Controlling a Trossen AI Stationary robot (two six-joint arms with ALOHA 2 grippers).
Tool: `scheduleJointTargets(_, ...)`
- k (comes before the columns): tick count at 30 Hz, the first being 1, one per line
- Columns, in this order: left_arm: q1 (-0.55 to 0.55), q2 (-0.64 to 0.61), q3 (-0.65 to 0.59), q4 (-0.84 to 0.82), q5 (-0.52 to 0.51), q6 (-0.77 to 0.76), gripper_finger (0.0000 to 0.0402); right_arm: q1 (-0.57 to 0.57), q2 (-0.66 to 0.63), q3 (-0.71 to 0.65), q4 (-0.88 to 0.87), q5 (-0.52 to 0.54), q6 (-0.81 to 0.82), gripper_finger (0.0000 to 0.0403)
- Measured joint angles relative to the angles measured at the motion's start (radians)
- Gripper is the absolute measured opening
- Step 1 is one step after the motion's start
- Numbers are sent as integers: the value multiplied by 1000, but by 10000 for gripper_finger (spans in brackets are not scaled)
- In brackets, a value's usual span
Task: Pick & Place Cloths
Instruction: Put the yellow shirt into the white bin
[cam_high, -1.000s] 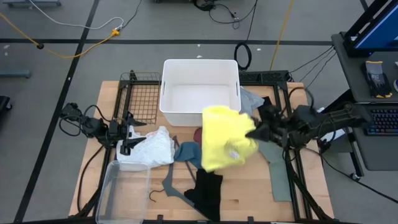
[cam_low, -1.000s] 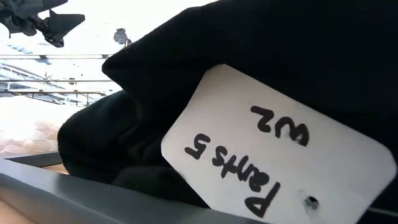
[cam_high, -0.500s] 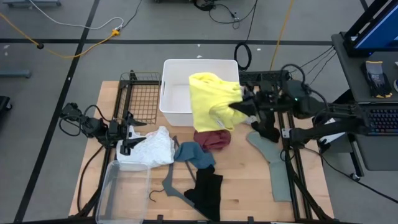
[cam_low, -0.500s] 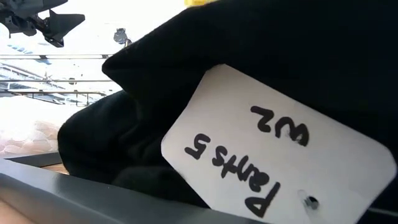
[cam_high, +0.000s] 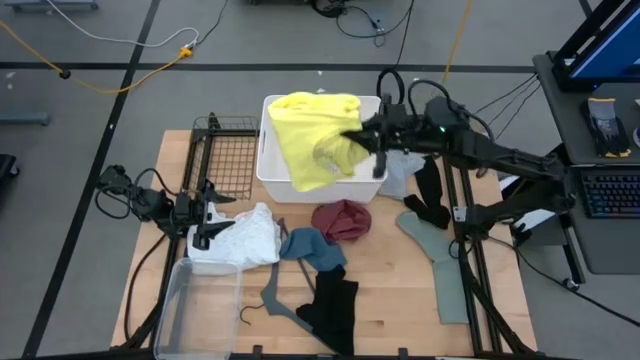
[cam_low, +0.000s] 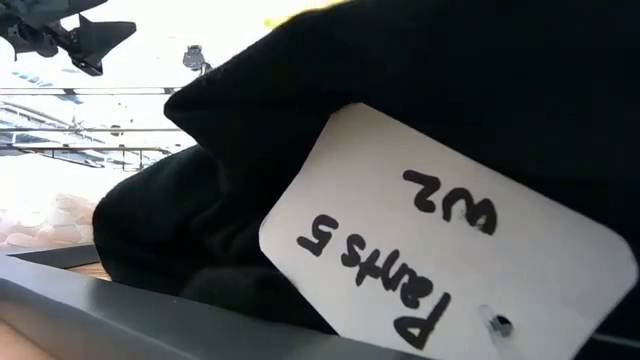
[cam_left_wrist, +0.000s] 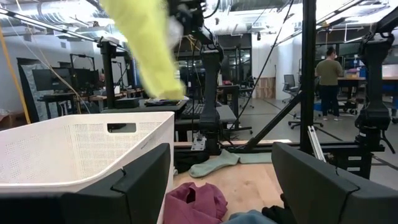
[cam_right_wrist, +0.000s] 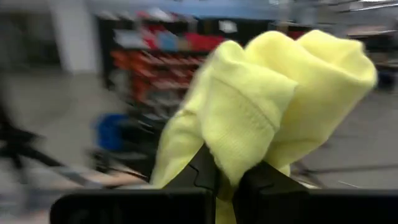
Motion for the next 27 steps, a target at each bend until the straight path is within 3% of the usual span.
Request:
scheduleJointTargets(6,0,0,0,0,0,-21,283,-109,45,22,-85,95,-234,10)
scheduleJointTargets(11,0,0,0,0,1,-22,283,-180,82,23,-118,103,-378,10)
scheduleJointTargets(27,0,0,0,2,1,-25,283,-233,307,22,-313,95,-523,10)
